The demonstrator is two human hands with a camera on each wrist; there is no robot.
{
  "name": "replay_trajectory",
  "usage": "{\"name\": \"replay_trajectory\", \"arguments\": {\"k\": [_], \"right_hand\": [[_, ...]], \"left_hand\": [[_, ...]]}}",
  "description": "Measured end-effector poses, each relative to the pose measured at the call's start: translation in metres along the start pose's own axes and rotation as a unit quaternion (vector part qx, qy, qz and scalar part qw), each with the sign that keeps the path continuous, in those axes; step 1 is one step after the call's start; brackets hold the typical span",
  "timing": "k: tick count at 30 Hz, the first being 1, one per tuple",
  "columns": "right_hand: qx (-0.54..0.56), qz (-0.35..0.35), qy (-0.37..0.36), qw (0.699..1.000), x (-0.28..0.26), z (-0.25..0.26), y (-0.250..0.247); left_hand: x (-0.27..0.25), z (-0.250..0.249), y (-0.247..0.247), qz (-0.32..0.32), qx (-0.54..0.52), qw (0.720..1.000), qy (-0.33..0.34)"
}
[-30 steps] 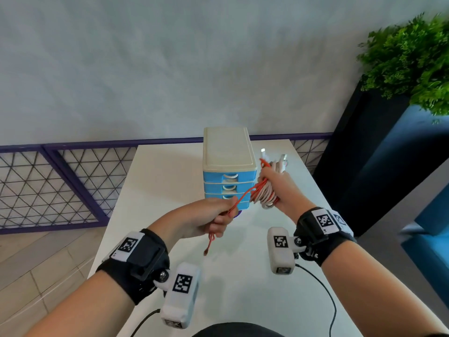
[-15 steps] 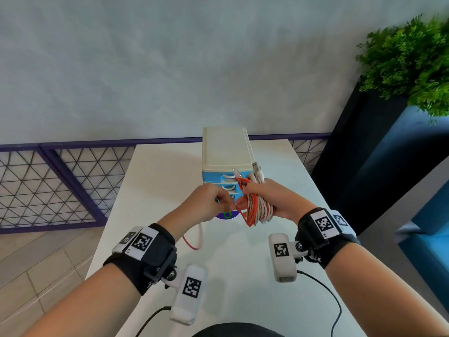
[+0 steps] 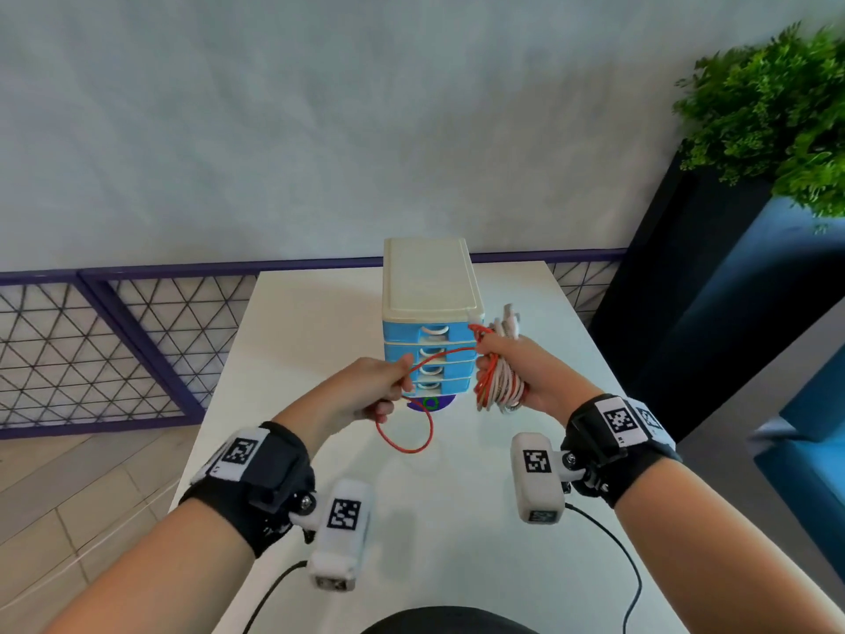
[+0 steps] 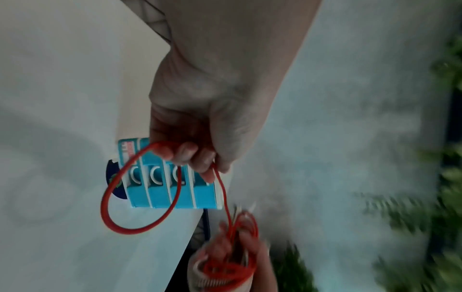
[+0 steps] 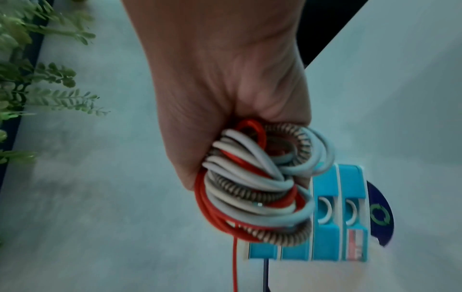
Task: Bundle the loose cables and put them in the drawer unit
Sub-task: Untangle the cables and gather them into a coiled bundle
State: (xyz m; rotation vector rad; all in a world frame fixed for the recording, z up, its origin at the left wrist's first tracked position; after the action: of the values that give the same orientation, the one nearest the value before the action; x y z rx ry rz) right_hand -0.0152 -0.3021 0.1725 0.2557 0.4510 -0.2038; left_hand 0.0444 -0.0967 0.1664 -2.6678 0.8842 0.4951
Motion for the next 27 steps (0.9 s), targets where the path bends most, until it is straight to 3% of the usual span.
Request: {"name": "replay_trajectory", "arguments": {"k": [2, 5, 10, 15, 19, 23, 25, 27], "right_hand": [[0.001, -0.043, -0.015, 0.999, 0.000, 0.003, -0.009], [-0.015, -0.041, -0.027, 0.999, -0.003, 0.004, -0.008], [-0.014, 0.038, -0.023, 0.999, 0.001, -0.005, 0.014], [-0.031, 0.102, -0.031, 0.994, -0.004, -0.004, 0.020], [-0.046, 0.026, -0.056, 0.997, -0.006, -0.004, 0.020], [0.051, -0.050, -0.047, 0.996, 0.003, 0.001, 0.005], [0.098, -0.058, -0.042, 0.993, 0.006, 0.007, -0.006], [0.112, -0.031, -0.036, 0.992, 0.006, 0.011, -0.014]], "left_hand": [[-0.004, 0.004, -0.007, 0.036, -0.104, 0.993, -0.037], [-0.007, -0.001, 0.000, 0.076, -0.159, 0.984, -0.019], [-0.011, -0.019, 0.035, 0.079, -0.114, 0.990, 0.019], [-0.010, -0.025, 0.047, 0.039, -0.031, 0.997, 0.063], [-0.014, -0.022, 0.044, 0.081, -0.008, 0.995, 0.057], [-0.021, -0.011, 0.026, 0.181, -0.038, 0.983, -0.008], [-0.025, -0.002, 0.014, 0.242, -0.007, 0.970, -0.027], [-0.026, 0.007, 0.002, 0.254, 0.059, 0.965, 0.000]]}}
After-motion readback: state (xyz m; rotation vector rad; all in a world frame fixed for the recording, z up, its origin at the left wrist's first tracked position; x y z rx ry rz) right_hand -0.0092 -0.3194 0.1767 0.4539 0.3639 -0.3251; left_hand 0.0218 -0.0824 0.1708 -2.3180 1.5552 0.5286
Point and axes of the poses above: each hand's wrist, its own x-axis towards the middle knuckle, its own y-axis out of the palm, z = x × y, the point moved 1 cm from there along x, towards the middle knuckle, and after that the axes turned 4 degrees about y, right-handed, at the moved point
